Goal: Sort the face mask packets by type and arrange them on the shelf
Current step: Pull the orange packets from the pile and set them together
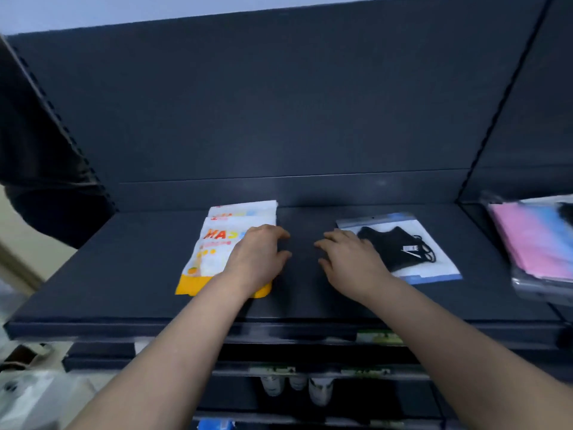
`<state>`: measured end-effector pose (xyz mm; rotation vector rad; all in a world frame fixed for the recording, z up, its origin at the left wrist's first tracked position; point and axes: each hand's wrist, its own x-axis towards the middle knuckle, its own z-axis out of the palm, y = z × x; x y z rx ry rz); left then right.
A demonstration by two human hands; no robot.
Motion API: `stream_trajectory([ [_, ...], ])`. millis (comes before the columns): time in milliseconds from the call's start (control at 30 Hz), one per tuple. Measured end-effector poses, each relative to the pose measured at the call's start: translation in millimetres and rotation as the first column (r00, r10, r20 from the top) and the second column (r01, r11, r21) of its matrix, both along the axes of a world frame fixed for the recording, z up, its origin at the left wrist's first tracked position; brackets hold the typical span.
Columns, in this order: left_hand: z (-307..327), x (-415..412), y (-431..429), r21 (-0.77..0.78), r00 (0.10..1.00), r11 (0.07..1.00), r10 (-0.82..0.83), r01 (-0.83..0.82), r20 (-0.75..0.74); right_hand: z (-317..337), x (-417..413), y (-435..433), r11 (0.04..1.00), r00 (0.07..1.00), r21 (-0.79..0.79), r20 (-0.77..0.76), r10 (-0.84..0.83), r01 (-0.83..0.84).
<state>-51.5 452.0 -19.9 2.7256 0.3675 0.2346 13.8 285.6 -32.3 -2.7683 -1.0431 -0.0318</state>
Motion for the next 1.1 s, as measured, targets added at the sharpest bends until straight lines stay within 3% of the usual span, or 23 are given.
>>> stream_trajectory([
  [233, 10.1, 51.9, -109.4, -0.035, 0.983, 0.983, -0.182, 0.182, -0.023, 0.6, 23.0, -122.5, 0.988, 0.988, 0.015, -0.003, -0.154, 0.154],
  [500, 19.9, 109.7, -309.1, -0.045, 0.903, 0.903, -0.429, 0.428, -0.016, 17.4, 45.3, -335.8, 0.898, 0.898, 0.016, 0.014, -0.440, 0.440],
  [767, 20.6, 150.8, -470.4, -0.121, 0.851, 0.846, -0.525, 0.520, -0.020, 27.1, 57.7, -497.4, 0.808, 0.809, -0.023, -0.001, -0.588, 0.588],
  [1100, 22.2, 245.9, -570.8, -0.184, 0.844, 0.829, -0.536, 0.527, 0.005, 20.0, 124.9, -591.0, 0.724, 0.724, -0.001, 0.015, -0.690, 0.690],
])
